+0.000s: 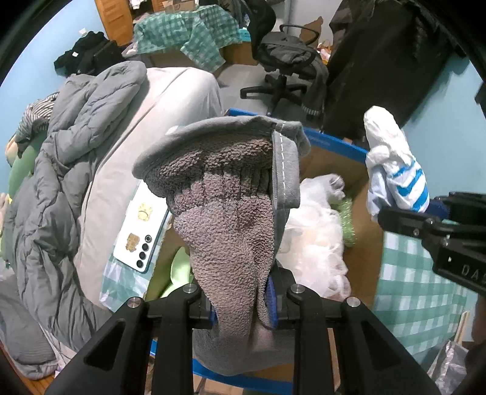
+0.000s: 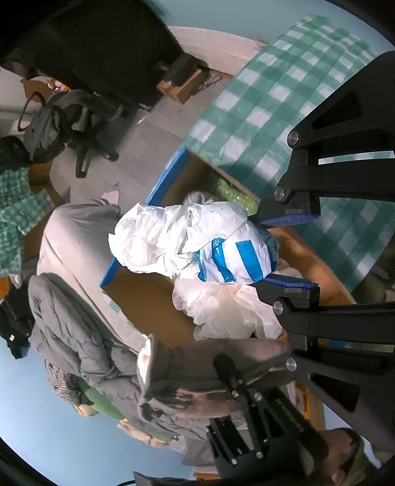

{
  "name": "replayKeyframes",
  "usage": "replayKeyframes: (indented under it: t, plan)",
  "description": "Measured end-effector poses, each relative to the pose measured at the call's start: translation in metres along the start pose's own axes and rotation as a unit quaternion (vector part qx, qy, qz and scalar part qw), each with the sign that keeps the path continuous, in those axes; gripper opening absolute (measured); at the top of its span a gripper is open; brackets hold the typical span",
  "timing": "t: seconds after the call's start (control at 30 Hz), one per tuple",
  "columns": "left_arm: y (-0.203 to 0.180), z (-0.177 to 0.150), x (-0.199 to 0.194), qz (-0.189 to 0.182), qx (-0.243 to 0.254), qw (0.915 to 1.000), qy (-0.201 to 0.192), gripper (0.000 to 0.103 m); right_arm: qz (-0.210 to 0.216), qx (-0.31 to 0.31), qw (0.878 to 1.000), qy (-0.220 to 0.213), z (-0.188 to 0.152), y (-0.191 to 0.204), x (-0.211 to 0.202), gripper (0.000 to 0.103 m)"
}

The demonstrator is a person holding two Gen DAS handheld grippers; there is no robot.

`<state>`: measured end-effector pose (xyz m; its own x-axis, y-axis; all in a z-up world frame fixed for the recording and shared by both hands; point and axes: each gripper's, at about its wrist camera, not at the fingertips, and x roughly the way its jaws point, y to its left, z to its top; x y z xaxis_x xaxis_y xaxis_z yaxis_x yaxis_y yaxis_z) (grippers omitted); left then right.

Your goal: Organize soft objects

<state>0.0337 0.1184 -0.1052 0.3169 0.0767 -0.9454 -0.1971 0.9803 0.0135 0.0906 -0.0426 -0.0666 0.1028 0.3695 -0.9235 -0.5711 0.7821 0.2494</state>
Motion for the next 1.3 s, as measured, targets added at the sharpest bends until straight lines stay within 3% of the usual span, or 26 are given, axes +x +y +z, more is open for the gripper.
replayKeyframes:
  t: [0.2,0.33,0.47,1.0,1.13,1.3]
  plan:
    - [0.006,-0.006,0.015,-0.002,-0.009,0.9998,0.019,0.047,-0.003,-0.01,1.0,0.029,0.009,0.006,0.023,0.026]
    - [0.004,-0.009,0.008,0.002,-0.003,1.0,0.007,0.076,-0.008,-0.008,0.999,0.036,0.01,0.004,0.031,0.033]
    - [0.004,-0.012,0.001,-0.003,0.001,1.0,0.004,0.079,-0.015,-0.004,0.999,0.033,0.011,0.003,0.029,0.058]
    - [-0.006,-0.023,-0.042,-0.023,0.011,0.9995,-0.02,0.082,-0.028,0.013,1.0,-0.002,-0.009,0.004,-0.016,0.065]
    - [-0.012,-0.024,-0.058,-0.023,0.015,0.9991,-0.032,0.089,-0.035,0.019,0.999,-0.013,-0.014,0.002,-0.033,0.066]
    - [-0.019,-0.026,-0.071,-0.031,0.025,0.9985,-0.037,0.089,-0.045,0.025,0.998,-0.031,-0.023,0.001,-0.058,0.067]
